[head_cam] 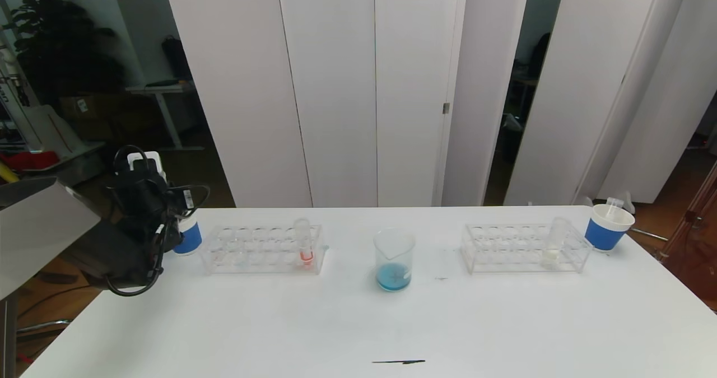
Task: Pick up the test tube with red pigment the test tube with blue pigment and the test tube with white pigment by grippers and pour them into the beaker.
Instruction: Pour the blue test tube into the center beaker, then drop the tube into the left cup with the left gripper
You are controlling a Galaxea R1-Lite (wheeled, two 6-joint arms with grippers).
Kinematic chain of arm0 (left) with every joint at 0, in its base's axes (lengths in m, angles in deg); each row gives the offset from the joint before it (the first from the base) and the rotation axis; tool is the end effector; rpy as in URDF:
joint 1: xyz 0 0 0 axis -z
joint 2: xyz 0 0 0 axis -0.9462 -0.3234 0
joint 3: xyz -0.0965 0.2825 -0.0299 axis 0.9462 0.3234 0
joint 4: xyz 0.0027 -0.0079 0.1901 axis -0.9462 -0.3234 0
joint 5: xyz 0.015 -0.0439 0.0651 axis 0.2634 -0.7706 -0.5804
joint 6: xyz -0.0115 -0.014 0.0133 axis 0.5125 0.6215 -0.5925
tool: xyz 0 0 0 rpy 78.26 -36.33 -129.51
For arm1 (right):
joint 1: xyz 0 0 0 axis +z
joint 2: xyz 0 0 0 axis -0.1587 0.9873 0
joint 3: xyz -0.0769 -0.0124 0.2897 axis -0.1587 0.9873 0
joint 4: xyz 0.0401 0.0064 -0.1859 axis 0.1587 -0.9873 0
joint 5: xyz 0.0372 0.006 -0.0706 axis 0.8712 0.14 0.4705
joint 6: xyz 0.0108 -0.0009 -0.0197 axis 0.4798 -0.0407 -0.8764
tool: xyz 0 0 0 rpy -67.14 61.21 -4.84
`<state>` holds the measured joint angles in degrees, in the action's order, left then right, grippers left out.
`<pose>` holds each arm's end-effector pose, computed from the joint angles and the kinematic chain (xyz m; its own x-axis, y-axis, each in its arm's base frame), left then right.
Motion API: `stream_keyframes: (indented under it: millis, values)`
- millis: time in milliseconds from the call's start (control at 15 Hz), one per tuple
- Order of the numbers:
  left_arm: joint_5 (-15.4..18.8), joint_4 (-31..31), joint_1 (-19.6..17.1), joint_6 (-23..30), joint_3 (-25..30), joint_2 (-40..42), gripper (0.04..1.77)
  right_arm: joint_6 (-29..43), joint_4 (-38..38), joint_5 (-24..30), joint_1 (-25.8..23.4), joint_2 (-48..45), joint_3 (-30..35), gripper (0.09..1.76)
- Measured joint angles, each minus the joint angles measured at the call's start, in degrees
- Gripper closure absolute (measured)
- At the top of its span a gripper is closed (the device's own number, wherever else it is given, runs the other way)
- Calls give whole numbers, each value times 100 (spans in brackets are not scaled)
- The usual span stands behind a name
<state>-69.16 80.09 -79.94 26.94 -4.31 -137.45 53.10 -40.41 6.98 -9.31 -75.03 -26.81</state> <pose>0.4262 0.0760 0.0904 0.8223 0.5686 0.0231 -0.5670 0.8152 0.1179 -0.0239 0.0001 0.0766 1.0000 0.0021 -0.0087 -0.0023 0.9995 -0.0303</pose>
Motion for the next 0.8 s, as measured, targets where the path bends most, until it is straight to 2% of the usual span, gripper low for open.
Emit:
stream_keyframes:
  millis: [400, 800]
  values:
    - [363, -272, -24, 391, -45, -318, 124, 0, 0, 2, 0, 0, 0, 10]
    - [402, -339, -22, 469, 29, -351, 124, 0, 0, 0, 0, 0, 0, 10]
